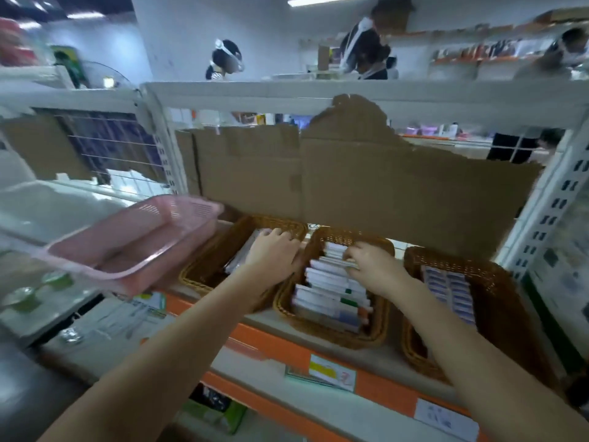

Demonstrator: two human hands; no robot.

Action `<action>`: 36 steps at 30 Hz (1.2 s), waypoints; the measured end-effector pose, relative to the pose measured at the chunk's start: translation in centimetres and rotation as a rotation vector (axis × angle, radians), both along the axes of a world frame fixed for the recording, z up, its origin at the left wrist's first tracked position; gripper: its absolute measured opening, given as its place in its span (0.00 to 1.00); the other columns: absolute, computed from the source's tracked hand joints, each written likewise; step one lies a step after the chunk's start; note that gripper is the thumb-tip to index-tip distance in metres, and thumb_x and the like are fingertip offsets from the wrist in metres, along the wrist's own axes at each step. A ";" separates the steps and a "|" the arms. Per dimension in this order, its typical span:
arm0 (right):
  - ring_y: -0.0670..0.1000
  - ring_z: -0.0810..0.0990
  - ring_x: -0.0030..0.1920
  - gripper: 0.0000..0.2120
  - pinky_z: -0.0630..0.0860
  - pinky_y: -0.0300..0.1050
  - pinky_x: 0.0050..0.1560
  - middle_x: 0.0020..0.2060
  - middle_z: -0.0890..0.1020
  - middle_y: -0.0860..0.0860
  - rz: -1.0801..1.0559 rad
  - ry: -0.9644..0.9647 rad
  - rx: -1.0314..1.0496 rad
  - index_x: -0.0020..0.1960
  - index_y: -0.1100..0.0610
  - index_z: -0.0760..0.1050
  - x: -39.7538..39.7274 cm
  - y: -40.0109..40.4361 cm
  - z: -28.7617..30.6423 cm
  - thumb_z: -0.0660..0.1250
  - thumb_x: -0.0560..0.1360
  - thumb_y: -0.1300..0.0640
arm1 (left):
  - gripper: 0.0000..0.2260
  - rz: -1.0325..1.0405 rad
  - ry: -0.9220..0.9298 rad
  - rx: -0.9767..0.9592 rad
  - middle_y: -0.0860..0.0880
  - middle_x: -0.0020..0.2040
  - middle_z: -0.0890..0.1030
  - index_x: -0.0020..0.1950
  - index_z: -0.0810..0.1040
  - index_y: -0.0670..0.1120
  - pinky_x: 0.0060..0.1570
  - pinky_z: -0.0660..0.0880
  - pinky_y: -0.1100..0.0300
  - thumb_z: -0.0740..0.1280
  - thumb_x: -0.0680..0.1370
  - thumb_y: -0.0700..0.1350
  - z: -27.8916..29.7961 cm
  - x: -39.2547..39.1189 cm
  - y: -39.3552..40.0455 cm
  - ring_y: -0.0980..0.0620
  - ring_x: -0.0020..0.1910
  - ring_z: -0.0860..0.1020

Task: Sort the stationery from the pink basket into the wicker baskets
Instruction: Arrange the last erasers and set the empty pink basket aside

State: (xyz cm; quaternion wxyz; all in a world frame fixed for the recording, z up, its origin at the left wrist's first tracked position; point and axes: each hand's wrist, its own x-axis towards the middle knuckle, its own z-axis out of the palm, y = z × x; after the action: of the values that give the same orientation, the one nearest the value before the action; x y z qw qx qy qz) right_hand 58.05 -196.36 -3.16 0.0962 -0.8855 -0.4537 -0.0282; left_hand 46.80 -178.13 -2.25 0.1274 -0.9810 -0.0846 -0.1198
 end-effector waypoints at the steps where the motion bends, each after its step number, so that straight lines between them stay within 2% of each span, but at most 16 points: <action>1: 0.53 0.76 0.53 0.13 0.75 0.46 0.51 0.56 0.75 0.53 0.015 -0.008 -0.007 0.61 0.57 0.73 -0.5 2.0 0.0 0.61 0.79 0.53 | 0.16 0.032 -0.009 0.014 0.47 0.57 0.79 0.58 0.77 0.47 0.54 0.68 0.52 0.53 0.81 0.52 0.2 -1.0 1.7 0.46 0.58 0.74; 6: 0.55 0.74 0.55 0.12 0.70 0.46 0.48 0.54 0.74 0.55 0.082 -0.034 -0.017 0.59 0.58 0.72 -4.0 12.3 -0.1 0.59 0.79 0.53 | 0.16 0.140 -0.018 0.038 0.48 0.56 0.79 0.58 0.78 0.47 0.55 0.69 0.55 0.56 0.79 0.52 0.6 -6.3 11.0 0.46 0.58 0.76; 9: 0.55 0.73 0.57 0.13 0.72 0.47 0.51 0.56 0.74 0.54 0.106 -0.021 0.028 0.61 0.57 0.72 -6.3 18.2 0.3 0.58 0.80 0.53 | 0.15 0.153 -0.043 0.015 0.49 0.56 0.80 0.60 0.77 0.48 0.53 0.70 0.54 0.57 0.78 0.51 1.1 -9.1 16.0 0.46 0.57 0.77; 12: 0.54 0.73 0.59 0.14 0.74 0.51 0.56 0.57 0.74 0.53 0.124 -0.022 0.082 0.63 0.55 0.72 -8.8 24.4 1.0 0.58 0.80 0.51 | 0.13 0.192 -0.026 -0.013 0.48 0.55 0.80 0.55 0.78 0.48 0.53 0.70 0.54 0.56 0.79 0.50 1.4 -11.8 21.6 0.46 0.55 0.76; 16: 0.53 0.74 0.57 0.13 0.74 0.47 0.52 0.56 0.76 0.52 0.146 -0.035 0.124 0.60 0.56 0.73 -10.8 30.9 1.2 0.58 0.79 0.52 | 0.12 0.223 -0.020 -0.043 0.49 0.51 0.80 0.52 0.78 0.47 0.53 0.71 0.54 0.56 0.80 0.49 1.2 -13.9 28.3 0.48 0.53 0.76; 18: 0.53 0.75 0.56 0.13 0.74 0.47 0.50 0.55 0.76 0.53 0.168 -0.027 0.112 0.59 0.57 0.74 -11.2 33.6 0.9 0.59 0.79 0.53 | 0.13 0.236 -0.024 -0.057 0.49 0.48 0.80 0.49 0.78 0.47 0.50 0.72 0.56 0.56 0.80 0.49 0.9 -14.3 31.1 0.49 0.50 0.77; 22: 0.54 0.75 0.54 0.12 0.73 0.47 0.51 0.55 0.76 0.53 0.167 0.003 0.085 0.57 0.57 0.74 -10.9 38.7 0.0 0.59 0.79 0.53 | 0.11 0.258 0.000 -0.105 0.52 0.43 0.79 0.44 0.79 0.48 0.46 0.76 0.55 0.58 0.78 0.49 0.2 -14.3 36.0 0.51 0.43 0.76; 24: 0.53 0.75 0.53 0.11 0.73 0.46 0.51 0.55 0.76 0.53 0.166 0.029 0.084 0.57 0.57 0.75 -10.5 41.0 -0.5 0.59 0.79 0.54 | 0.11 0.250 0.027 -0.116 0.51 0.44 0.79 0.46 0.79 0.48 0.45 0.75 0.56 0.60 0.78 0.50 -0.2 -13.8 37.9 0.50 0.44 0.76; 27: 0.51 0.75 0.51 0.10 0.72 0.44 0.48 0.54 0.76 0.50 0.162 0.040 0.086 0.56 0.55 0.75 -9.7 43.5 -1.2 0.59 0.79 0.53 | 0.16 0.225 0.022 -0.128 0.48 0.47 0.79 0.48 0.79 0.46 0.45 0.71 0.56 0.56 0.80 0.52 -0.8 -12.1 40.3 0.47 0.47 0.76; 30: 0.48 0.73 0.48 0.09 0.73 0.44 0.48 0.53 0.76 0.49 0.140 0.048 0.083 0.55 0.54 0.75 -8.9 45.0 -2.1 0.59 0.79 0.53 | 0.15 0.200 0.032 -0.176 0.47 0.47 0.81 0.49 0.80 0.45 0.40 0.71 0.57 0.56 0.80 0.50 -1.1 -10.3 41.7 0.46 0.46 0.78; 33: 0.48 0.73 0.53 0.09 0.73 0.45 0.53 0.54 0.76 0.48 0.105 0.048 0.080 0.56 0.54 0.74 -8.2 45.8 -2.8 0.60 0.79 0.53 | 0.13 0.151 0.068 -0.186 0.46 0.45 0.80 0.50 0.79 0.44 0.40 0.75 0.56 0.57 0.78 0.47 -1.5 -8.4 42.6 0.44 0.44 0.79; 36: 0.48 0.72 0.55 0.11 0.72 0.44 0.55 0.56 0.75 0.49 0.054 0.059 0.061 0.58 0.54 0.74 -7.7 46.1 -3.0 0.60 0.79 0.53 | 0.13 0.078 0.130 -0.128 0.44 0.49 0.79 0.52 0.78 0.44 0.45 0.74 0.54 0.57 0.80 0.49 -1.6 -6.2 43.6 0.45 0.49 0.77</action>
State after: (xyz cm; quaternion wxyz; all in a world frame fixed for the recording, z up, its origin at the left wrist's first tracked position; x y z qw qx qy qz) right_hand 50.38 -150.26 -6.20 0.1371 -0.8701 -0.4732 -0.0132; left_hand 40.58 -134.53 -3.82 0.0740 -0.9888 -0.1215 -0.0451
